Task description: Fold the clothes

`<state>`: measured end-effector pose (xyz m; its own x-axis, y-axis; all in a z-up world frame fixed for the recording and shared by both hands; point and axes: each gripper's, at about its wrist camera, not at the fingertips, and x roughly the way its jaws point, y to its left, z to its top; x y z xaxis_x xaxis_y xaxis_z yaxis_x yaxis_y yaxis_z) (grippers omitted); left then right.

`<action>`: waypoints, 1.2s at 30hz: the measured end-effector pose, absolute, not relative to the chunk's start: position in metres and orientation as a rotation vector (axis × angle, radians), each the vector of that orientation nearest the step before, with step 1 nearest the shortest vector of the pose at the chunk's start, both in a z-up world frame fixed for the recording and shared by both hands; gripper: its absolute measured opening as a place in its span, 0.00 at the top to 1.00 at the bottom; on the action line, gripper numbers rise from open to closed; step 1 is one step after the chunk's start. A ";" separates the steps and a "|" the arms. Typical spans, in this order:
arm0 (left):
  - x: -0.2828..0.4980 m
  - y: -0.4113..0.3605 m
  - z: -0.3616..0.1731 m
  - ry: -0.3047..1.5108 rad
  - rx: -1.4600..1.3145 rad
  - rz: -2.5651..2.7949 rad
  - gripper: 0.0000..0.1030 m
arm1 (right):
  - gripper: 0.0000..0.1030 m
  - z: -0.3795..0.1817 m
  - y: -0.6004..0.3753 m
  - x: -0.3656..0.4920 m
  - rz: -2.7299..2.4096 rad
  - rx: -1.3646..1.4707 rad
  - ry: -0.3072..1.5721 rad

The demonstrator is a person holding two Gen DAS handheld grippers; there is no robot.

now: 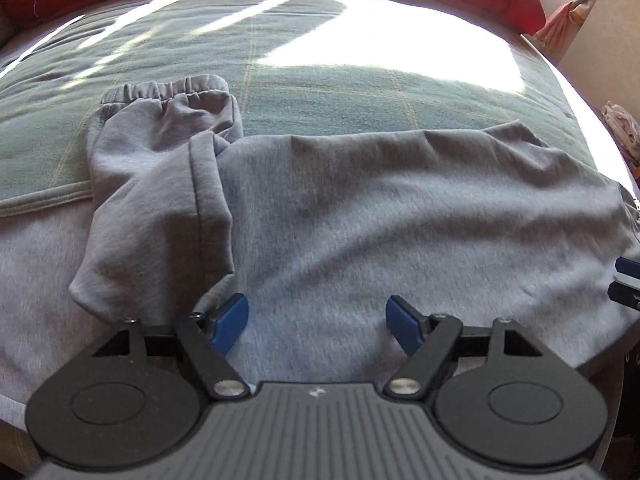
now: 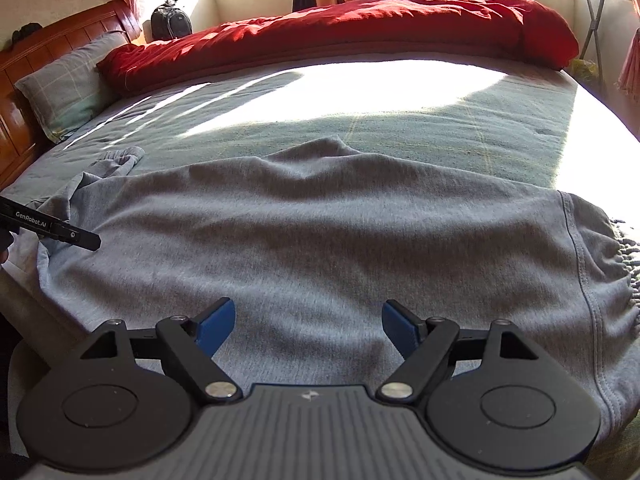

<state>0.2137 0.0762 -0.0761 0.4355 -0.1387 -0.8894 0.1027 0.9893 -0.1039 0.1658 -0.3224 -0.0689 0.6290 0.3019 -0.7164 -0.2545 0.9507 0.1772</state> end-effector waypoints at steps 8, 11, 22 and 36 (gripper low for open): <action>0.167 0.084 -0.063 1.097 0.013 -0.160 0.25 | 0.18 -0.080 -0.330 0.172 0.309 0.065 0.855; 0.176 0.069 -0.053 1.046 0.024 -0.218 0.24 | 0.18 -0.073 -0.326 0.172 0.324 0.033 0.843; 0.187 0.026 -0.085 1.018 0.099 -0.306 0.20 | 0.16 -0.084 -0.301 0.179 0.398 -0.101 0.905; 0.234 0.019 -0.054 0.914 0.028 -0.325 0.19 | 0.08 -0.067 -0.295 0.221 0.346 -0.049 0.783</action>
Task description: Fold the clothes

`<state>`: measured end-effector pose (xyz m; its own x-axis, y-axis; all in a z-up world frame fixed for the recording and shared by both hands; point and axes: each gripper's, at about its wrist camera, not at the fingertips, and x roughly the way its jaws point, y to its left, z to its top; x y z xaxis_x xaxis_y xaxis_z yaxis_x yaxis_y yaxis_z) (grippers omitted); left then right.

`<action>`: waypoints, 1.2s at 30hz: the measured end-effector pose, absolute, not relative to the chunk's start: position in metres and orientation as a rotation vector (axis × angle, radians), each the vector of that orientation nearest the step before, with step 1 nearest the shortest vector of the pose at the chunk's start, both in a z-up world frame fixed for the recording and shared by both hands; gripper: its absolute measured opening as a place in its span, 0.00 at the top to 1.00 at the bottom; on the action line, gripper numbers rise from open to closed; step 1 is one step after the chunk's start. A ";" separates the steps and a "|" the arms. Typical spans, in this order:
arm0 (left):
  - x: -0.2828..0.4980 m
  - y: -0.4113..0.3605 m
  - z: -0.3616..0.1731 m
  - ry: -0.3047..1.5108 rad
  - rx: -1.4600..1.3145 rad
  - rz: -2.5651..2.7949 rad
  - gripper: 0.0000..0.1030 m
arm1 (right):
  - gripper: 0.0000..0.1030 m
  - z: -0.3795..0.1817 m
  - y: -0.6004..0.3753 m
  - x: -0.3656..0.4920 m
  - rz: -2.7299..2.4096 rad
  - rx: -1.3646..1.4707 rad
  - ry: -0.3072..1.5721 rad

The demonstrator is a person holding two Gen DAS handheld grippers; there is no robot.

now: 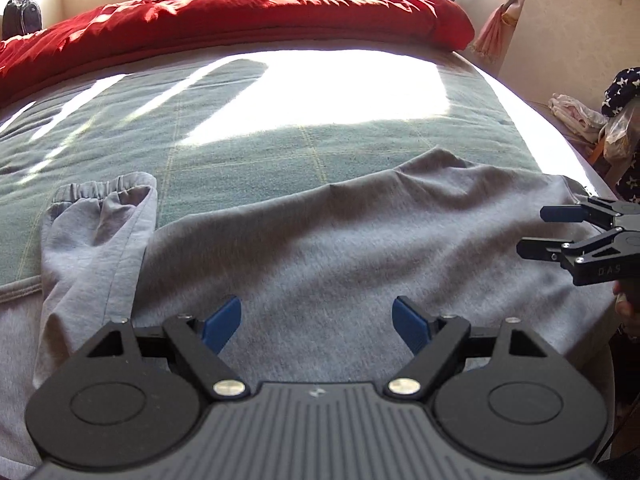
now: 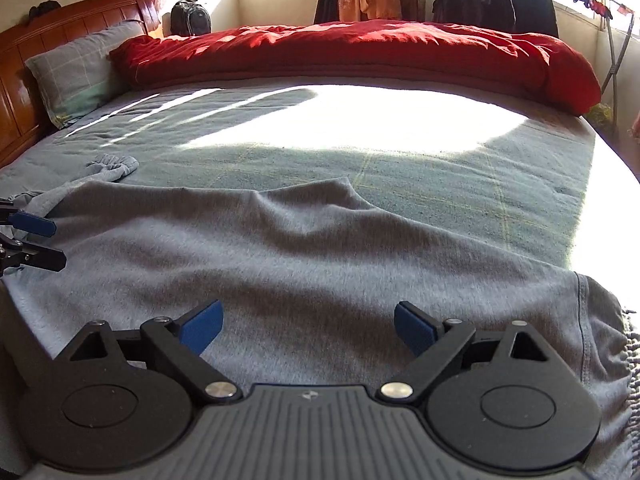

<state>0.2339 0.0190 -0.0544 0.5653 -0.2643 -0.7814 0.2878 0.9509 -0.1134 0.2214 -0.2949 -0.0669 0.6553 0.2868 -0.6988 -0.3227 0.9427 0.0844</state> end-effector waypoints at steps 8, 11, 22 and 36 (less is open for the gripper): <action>0.243 0.039 -0.093 0.938 0.004 -0.288 0.19 | 0.00 -0.098 -0.290 0.223 0.362 -0.066 0.781; 0.241 0.035 -0.082 0.938 0.011 -0.292 0.19 | 0.00 -0.090 -0.297 0.219 0.359 -0.014 0.778; 0.259 0.048 -0.093 0.923 -0.181 -0.382 0.19 | 0.00 -0.058 -0.295 0.237 0.429 0.125 0.742; 0.270 0.102 -0.094 0.855 -0.422 -0.288 0.29 | 0.00 -0.072 -0.246 0.270 0.469 0.129 0.765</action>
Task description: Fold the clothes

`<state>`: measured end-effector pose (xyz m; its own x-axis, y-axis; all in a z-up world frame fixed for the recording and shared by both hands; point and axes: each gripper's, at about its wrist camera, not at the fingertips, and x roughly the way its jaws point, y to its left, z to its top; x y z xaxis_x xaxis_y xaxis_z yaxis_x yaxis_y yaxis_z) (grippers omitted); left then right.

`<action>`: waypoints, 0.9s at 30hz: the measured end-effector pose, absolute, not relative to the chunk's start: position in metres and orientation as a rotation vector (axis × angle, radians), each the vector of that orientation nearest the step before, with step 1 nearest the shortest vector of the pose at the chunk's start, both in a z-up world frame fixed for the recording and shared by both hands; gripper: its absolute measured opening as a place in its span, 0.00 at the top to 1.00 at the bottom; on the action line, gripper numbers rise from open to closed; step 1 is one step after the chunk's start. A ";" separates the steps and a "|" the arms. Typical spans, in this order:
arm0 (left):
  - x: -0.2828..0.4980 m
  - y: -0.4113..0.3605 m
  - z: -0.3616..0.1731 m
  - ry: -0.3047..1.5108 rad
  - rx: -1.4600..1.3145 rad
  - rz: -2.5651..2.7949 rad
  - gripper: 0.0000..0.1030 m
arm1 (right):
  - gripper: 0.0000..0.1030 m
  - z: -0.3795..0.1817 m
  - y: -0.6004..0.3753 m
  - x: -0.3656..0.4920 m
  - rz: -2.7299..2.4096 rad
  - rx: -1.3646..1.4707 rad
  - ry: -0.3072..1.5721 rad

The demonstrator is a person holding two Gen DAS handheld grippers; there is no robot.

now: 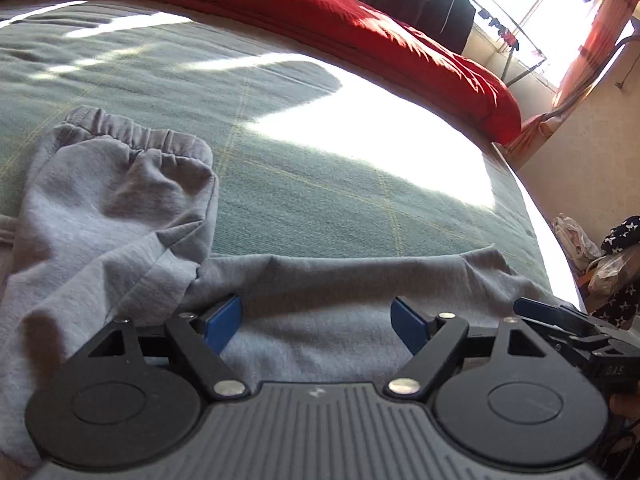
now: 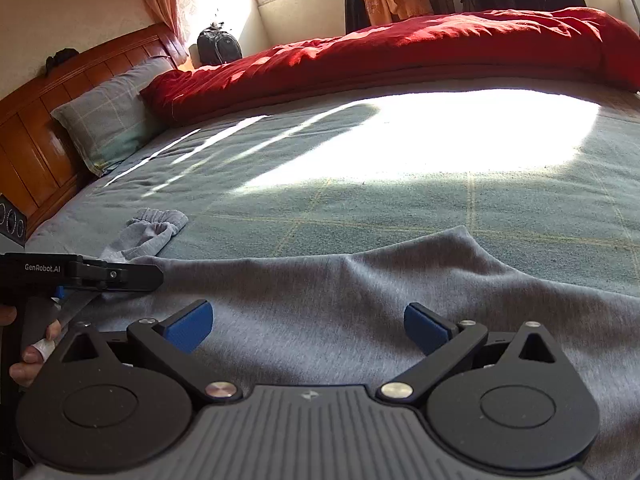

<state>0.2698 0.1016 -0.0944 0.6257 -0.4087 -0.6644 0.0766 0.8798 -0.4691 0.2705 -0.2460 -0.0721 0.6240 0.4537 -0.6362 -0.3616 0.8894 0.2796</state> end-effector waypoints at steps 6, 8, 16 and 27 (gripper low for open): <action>0.254 0.105 -0.089 0.832 -0.376 -0.254 0.26 | 0.00 -0.090 -0.261 0.275 0.418 0.188 0.803; 0.252 0.092 -0.081 0.812 -0.304 -0.262 0.22 | 0.00 -0.087 -0.260 0.274 0.421 0.197 0.790; 0.263 0.084 -0.090 0.822 -0.280 -0.261 0.21 | 0.00 -0.064 -0.226 0.297 0.574 0.149 0.744; 0.260 0.093 -0.097 0.824 -0.297 -0.260 0.20 | 0.00 -0.077 -0.199 0.323 0.544 0.107 0.787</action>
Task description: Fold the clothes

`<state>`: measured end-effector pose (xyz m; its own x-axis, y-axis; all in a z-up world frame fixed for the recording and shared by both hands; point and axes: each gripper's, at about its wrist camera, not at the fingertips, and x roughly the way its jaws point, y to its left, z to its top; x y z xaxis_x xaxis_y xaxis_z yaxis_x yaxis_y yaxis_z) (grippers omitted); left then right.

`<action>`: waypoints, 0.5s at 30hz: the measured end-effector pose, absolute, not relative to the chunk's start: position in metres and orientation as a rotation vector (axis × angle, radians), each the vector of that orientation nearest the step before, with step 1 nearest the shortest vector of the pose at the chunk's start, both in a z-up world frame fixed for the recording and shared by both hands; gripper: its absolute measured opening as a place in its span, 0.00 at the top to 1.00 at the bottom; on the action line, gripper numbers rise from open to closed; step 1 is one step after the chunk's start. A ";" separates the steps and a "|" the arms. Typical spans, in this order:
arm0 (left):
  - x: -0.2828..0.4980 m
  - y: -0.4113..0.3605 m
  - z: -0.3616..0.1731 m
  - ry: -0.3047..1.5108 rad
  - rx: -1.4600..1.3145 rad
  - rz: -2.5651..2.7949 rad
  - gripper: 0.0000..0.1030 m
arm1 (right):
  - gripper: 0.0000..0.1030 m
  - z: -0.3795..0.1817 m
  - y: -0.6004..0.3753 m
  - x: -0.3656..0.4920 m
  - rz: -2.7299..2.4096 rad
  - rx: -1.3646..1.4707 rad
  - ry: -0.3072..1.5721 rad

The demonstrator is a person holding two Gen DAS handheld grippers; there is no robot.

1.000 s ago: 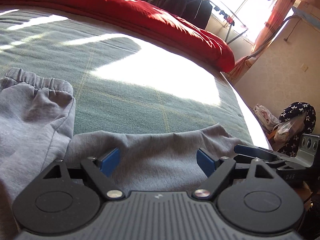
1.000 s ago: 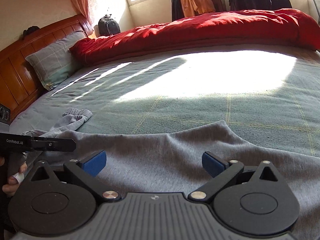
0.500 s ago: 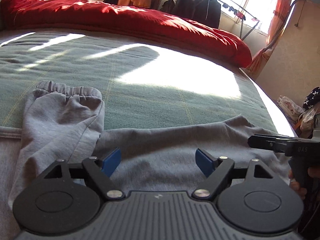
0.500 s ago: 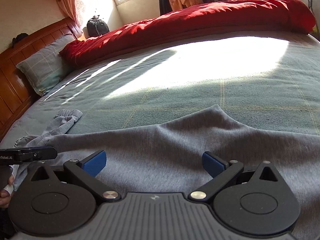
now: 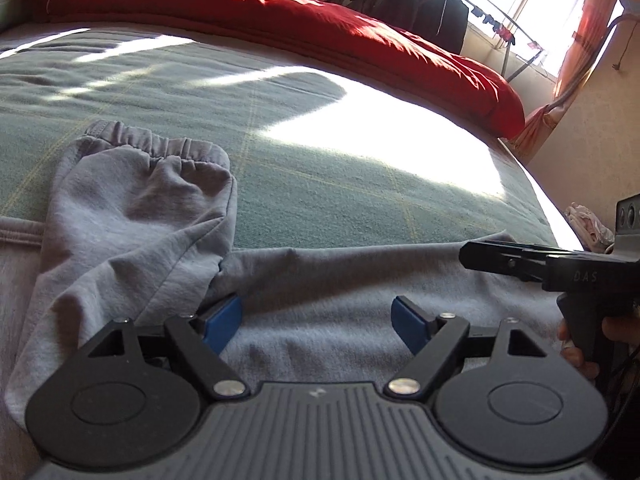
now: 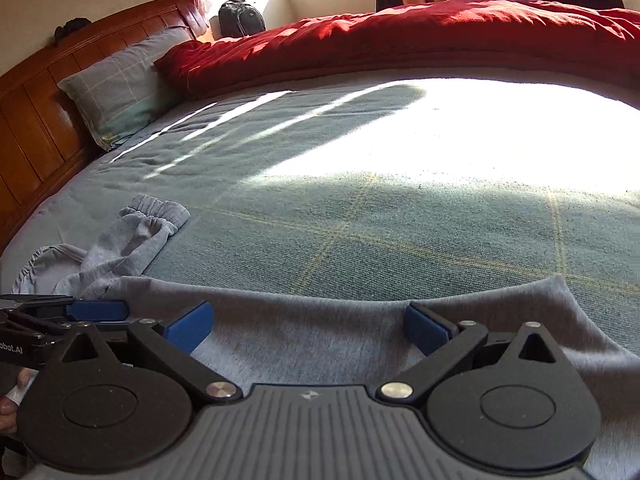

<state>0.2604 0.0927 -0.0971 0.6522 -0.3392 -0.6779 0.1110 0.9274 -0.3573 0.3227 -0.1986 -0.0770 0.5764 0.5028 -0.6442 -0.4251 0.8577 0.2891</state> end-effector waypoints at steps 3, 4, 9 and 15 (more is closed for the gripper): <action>0.259 0.092 -0.098 0.813 -0.292 -0.259 0.20 | 0.00 -0.067 -0.222 0.310 0.468 0.117 0.769; 0.259 0.091 -0.098 0.812 -0.291 -0.258 0.20 | 0.00 -0.068 -0.229 0.309 0.442 0.123 0.778; 0.260 0.091 -0.098 0.815 -0.295 -0.257 0.20 | 0.00 -0.094 -0.252 0.333 0.335 0.150 0.810; 0.260 0.090 -0.098 0.815 -0.286 -0.255 0.20 | 0.00 -0.076 -0.255 0.328 0.328 0.181 0.752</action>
<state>0.2604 0.0903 -0.0984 0.6592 -0.3305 -0.6755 0.1124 0.9315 -0.3460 0.3281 -0.2551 -0.0759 0.6826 0.3550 -0.6387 -0.2269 0.9338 0.2765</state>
